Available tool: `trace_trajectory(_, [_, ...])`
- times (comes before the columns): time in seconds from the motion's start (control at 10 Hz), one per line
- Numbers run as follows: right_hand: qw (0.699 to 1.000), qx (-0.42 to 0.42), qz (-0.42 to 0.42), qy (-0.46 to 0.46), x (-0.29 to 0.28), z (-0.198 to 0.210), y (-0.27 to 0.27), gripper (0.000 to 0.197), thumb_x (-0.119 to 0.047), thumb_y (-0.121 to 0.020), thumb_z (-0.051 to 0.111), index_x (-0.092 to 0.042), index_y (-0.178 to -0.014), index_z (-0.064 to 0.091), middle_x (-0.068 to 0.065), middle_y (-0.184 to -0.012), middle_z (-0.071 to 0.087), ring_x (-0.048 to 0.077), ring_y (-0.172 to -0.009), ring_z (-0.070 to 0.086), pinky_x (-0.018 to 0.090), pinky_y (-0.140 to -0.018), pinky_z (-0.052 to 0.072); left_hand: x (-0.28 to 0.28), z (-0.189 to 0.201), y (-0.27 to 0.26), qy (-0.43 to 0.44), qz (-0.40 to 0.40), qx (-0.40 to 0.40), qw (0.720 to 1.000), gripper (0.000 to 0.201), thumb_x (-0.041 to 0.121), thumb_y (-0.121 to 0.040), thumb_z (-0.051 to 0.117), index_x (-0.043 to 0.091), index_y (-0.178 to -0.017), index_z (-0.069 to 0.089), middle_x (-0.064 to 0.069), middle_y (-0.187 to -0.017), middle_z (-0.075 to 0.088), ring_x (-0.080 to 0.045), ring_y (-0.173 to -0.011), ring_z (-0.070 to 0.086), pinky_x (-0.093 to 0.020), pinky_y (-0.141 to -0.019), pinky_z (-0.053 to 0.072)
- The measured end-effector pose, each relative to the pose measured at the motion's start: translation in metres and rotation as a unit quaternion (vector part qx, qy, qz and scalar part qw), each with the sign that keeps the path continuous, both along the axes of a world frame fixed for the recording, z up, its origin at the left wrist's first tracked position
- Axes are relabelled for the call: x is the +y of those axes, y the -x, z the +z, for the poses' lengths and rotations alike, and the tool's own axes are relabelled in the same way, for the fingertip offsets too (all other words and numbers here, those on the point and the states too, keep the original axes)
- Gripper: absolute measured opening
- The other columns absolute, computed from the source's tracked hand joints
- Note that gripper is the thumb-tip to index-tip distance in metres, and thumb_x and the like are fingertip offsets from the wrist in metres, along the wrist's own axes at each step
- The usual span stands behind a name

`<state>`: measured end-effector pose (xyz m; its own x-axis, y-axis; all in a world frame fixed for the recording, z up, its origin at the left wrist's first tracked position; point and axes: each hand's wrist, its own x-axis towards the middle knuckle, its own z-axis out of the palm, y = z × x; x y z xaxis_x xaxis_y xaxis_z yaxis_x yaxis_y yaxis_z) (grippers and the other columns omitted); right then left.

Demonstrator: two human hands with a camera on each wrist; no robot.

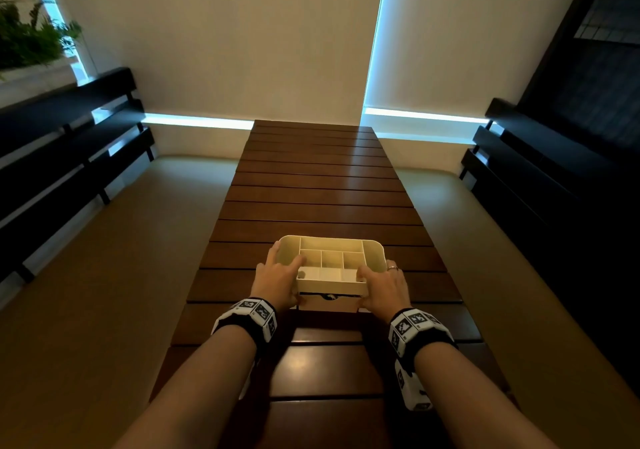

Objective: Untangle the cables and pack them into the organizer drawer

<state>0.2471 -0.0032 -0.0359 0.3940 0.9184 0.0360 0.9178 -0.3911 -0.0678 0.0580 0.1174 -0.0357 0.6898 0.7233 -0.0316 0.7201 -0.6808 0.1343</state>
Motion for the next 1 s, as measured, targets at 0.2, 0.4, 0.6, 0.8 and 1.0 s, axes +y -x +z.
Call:
trace_trajectory(0.2, [0.999,-0.041,-0.027,0.022,0.011,0.004,0.007,0.045,-0.036,-0.078,0.070,-0.030,-0.118,0.049,0.002,-0.122,0.058,0.030,-0.134,0.027,0.055,-0.106,0.018,0.006,-0.003,-0.005,-0.039,0.010,0.017,0.999,0.081,0.051,-0.072,0.073,0.026,-0.137,0.031,-0.016,-0.144,0.040,-0.031,-0.146,-0.003,-0.048,-0.102,0.030])
trace_trajectory(0.4, [0.999,-0.016,-0.036,-0.008,0.004,0.005,0.009,0.073,-0.026,-0.084,0.065,-0.038,-0.142,0.022,0.009,-0.144,0.024,0.030,-0.137,0.016,0.058,-0.108,0.020,0.005,0.003,-0.001,-0.038,0.006,-0.021,0.999,0.080,0.048,-0.071,0.075,0.027,-0.137,0.036,-0.010,-0.145,0.029,-0.031,-0.143,0.009,-0.052,-0.105,0.026])
trace_trajectory(0.6, [0.994,0.017,0.021,-0.110,-0.022,-0.013,0.032,0.102,-0.007,-0.078,0.064,-0.037,-0.146,-0.005,0.003,-0.159,0.003,0.026,-0.146,0.000,0.052,-0.112,0.022,-0.023,-0.002,0.011,-0.067,-0.052,-0.059,0.995,0.087,0.039,-0.067,0.080,0.034,-0.135,0.026,-0.016,-0.146,0.038,-0.041,-0.138,0.029,-0.061,-0.099,0.038])
trace_trajectory(0.8, [0.997,0.080,0.011,0.018,-0.025,-0.009,0.038,0.097,-0.014,-0.085,0.059,-0.032,-0.147,-0.013,0.000,-0.153,-0.030,0.026,-0.142,-0.026,0.051,-0.116,0.016,-0.035,-0.006,0.014,0.019,-0.036,-0.011,0.999,0.080,0.033,-0.091,0.056,0.032,-0.151,0.002,-0.006,-0.158,-0.018,-0.039,-0.141,-0.023,-0.058,-0.113,0.007])
trace_trajectory(1.0, [0.983,0.181,-0.005,0.000,-0.033,0.029,0.037,0.093,-0.019,-0.089,0.056,-0.026,-0.148,-0.015,-0.002,-0.154,-0.027,0.024,-0.143,-0.023,0.051,-0.116,0.010,-0.045,0.004,0.025,0.086,-0.012,-0.049,0.995,0.097,0.033,-0.089,0.060,0.044,-0.142,-0.021,0.001,-0.147,-0.038,-0.033,-0.138,-0.028,-0.060,-0.113,0.005])
